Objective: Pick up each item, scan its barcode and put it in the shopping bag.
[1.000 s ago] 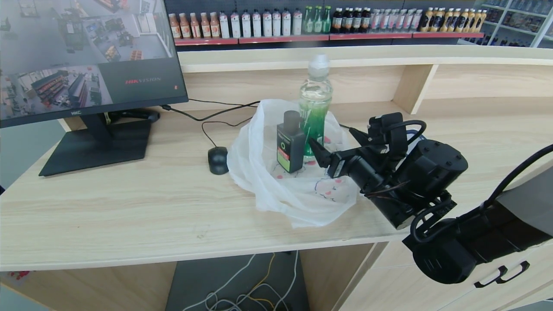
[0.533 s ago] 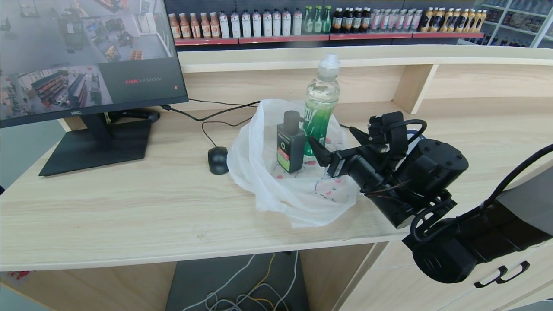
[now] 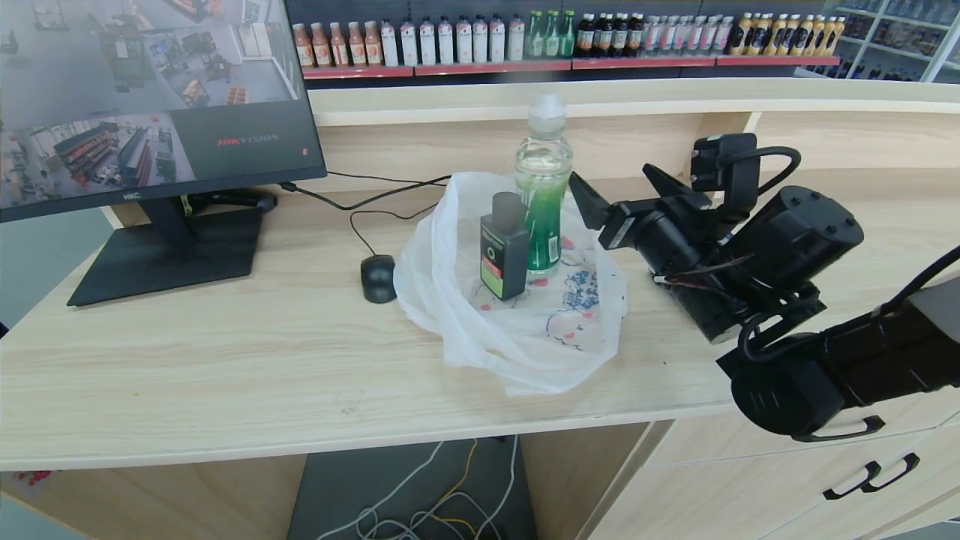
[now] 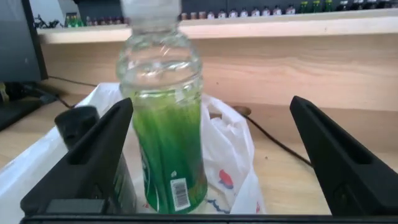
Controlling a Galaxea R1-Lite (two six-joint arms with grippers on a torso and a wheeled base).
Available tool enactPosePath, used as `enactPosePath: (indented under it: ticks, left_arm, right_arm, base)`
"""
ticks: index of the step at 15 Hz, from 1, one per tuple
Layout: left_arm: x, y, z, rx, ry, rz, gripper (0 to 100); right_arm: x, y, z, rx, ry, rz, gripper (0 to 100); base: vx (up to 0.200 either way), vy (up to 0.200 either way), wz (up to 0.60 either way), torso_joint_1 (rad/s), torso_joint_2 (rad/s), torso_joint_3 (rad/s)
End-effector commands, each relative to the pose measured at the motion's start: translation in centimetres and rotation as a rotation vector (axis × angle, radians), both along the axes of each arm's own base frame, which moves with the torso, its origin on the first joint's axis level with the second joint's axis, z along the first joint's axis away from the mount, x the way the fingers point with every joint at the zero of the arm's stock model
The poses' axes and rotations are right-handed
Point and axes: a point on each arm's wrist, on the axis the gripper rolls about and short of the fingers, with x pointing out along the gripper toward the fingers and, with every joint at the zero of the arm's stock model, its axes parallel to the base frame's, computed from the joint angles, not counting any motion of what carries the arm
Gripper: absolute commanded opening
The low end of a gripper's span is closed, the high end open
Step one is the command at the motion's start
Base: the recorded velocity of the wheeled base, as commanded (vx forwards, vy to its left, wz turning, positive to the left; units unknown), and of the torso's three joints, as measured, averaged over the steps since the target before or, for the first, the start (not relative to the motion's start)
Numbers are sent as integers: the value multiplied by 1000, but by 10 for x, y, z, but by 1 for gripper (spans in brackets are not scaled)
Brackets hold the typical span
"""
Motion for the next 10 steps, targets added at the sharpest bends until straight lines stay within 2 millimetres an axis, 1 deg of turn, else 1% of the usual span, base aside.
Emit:
enactPosePath:
  ticks: [1, 4, 6, 7, 8, 9, 10]
  left_arm:
    - [0, 0, 0, 0, 0, 0, 100]
    - [0, 0, 0, 0, 2, 0, 100]
    - [0, 0, 0, 0, 2, 0, 100]
    - [0, 0, 0, 0, 2, 0, 100]
    - [0, 0, 0, 0, 2, 0, 100]
    - [0, 0, 0, 0, 2, 0, 100]
    - [0, 0, 0, 0, 2, 0, 100]
  right_arm:
    - [5, -3, 5, 13, -19, -10, 100]
    - [-3, -2, 11, 20, -31, 0, 100]
    - [-32, -1, 9, 6, -7, 40, 100]
    - [-51, -2, 4, -11, 22, 66, 100]
    - [-66, -8, -1, -26, 41, 72, 100]
    - [-73, -12, -3, -33, 45, 70, 100]
    - [-93, -24, -10, -48, 55, 68, 100]
  base:
    - [0, 0, 0, 0, 0, 0]
    - [0, 0, 0, 0, 0, 0]
    - [0, 0, 0, 0, 0, 0]
    - [0, 0, 0, 0, 0, 0]
    - [0, 0, 0, 0, 0, 0]
    - [0, 0, 0, 0, 0, 0]
    - [0, 0, 0, 0, 0, 0]
